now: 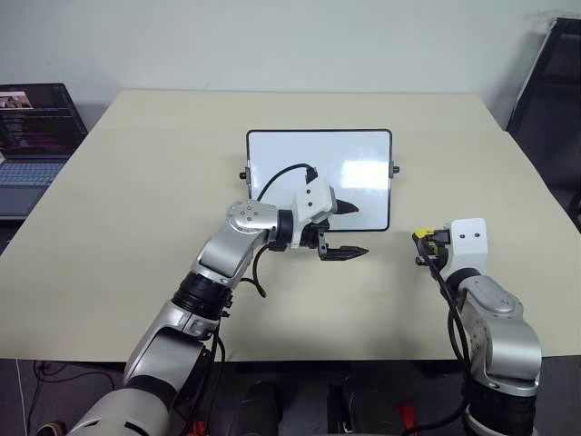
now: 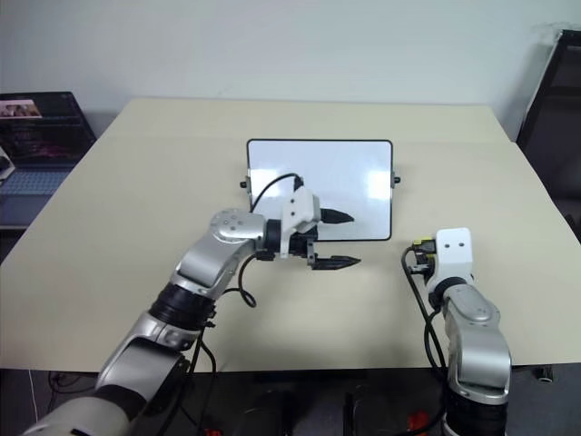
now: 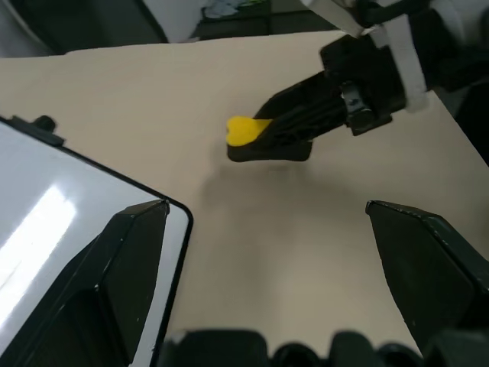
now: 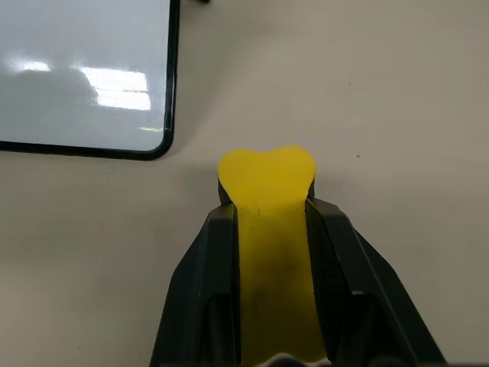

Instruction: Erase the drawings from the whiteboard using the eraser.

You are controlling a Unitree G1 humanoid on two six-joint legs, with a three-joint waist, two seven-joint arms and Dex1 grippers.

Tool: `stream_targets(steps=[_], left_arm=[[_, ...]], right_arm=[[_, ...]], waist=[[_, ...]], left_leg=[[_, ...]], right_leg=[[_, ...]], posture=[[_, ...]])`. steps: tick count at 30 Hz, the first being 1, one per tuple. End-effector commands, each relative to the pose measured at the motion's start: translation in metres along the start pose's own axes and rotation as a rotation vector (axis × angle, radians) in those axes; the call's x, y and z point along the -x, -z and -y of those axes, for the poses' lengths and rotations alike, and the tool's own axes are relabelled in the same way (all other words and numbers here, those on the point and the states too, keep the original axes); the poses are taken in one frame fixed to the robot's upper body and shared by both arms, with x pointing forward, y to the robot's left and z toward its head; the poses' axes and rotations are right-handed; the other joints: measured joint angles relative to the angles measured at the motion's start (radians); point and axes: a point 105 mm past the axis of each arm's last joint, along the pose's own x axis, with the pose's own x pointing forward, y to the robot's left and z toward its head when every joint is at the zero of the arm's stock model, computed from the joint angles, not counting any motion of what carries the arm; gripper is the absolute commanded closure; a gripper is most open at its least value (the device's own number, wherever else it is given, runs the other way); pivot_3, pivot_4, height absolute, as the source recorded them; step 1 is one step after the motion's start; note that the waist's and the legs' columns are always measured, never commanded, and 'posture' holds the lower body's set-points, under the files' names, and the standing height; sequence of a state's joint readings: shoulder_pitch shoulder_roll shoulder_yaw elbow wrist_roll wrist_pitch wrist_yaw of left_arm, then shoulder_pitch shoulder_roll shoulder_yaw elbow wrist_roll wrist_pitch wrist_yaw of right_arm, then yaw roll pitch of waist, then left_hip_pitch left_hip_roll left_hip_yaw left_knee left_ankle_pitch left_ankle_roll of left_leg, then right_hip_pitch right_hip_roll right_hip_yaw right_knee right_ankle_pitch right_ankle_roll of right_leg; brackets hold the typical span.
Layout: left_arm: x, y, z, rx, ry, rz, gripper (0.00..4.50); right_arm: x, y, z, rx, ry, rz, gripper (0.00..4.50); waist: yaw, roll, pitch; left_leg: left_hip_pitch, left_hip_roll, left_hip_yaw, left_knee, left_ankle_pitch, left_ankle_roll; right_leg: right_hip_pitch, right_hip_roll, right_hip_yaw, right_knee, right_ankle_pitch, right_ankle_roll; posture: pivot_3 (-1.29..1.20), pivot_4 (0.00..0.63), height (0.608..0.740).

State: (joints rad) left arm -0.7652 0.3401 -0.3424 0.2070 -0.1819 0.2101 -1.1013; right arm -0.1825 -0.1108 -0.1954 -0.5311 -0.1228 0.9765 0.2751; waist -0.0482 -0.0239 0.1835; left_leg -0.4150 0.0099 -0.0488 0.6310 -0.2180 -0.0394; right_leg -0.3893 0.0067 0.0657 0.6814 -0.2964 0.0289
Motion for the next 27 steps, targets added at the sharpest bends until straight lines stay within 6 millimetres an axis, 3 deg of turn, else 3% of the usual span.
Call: stream_targets(steps=[1,11,13,15,22,27], left_arm=[[-0.002,-0.004,0.004,-0.102,0.067,-0.008,0.00],[-0.009,0.002,0.011,-0.151,0.105,-0.008,0.00],[-0.009,0.002,0.012,-0.151,0.103,-0.004,0.00],[-0.009,0.002,0.012,-0.151,0.100,-0.002,0.00],[-0.006,0.004,0.006,-0.117,0.053,0.004,0.00],[0.007,0.009,-0.007,-0.052,-0.067,0.006,0.00]], right_arm=[[-0.004,-0.010,0.004,-0.007,0.012,0.030,3.64],[-0.023,-0.010,0.024,-0.049,0.085,0.035,3.64],[-0.026,-0.016,0.027,-0.063,0.095,0.058,2.93],[-0.027,-0.020,0.027,-0.072,0.091,0.073,2.49],[-0.029,-0.021,0.028,-0.085,0.087,0.087,0.06],[-0.020,-0.041,0.017,-0.073,0.031,0.197,0.02]], waist=[[0.000,0.000,0.000],[0.002,0.000,0.000],[0.002,0.000,0.000],[0.002,0.000,0.000],[0.002,0.000,0.000],[0.001,0.000,0.000]], left_leg=[[0.000,0.000,0.000,0.000,0.000,0.000],[-0.001,0.000,0.000,0.000,0.000,0.000],[-0.001,0.000,0.000,0.000,0.000,0.000],[-0.001,0.000,0.000,0.000,0.000,0.000],[-0.001,0.000,0.000,0.000,0.000,0.000],[-0.001,0.000,-0.001,0.000,0.000,0.000]], right_leg=[[0.000,0.000,0.000,0.000,0.000,0.000],[0.000,0.000,0.000,0.000,0.000,0.000],[0.000,0.000,0.000,0.000,0.000,0.000],[0.000,0.000,0.000,0.000,0.000,0.000],[0.000,0.000,0.000,0.000,0.000,0.000],[0.000,0.000,0.000,0.000,0.000,0.000]], posture=[[0.00,0.150,0.740],[0.00,0.150,0.740],[0.00,0.150,0.740],[0.00,0.150,0.740],[0.00,0.150,0.740],[0.00,0.150,0.740]])
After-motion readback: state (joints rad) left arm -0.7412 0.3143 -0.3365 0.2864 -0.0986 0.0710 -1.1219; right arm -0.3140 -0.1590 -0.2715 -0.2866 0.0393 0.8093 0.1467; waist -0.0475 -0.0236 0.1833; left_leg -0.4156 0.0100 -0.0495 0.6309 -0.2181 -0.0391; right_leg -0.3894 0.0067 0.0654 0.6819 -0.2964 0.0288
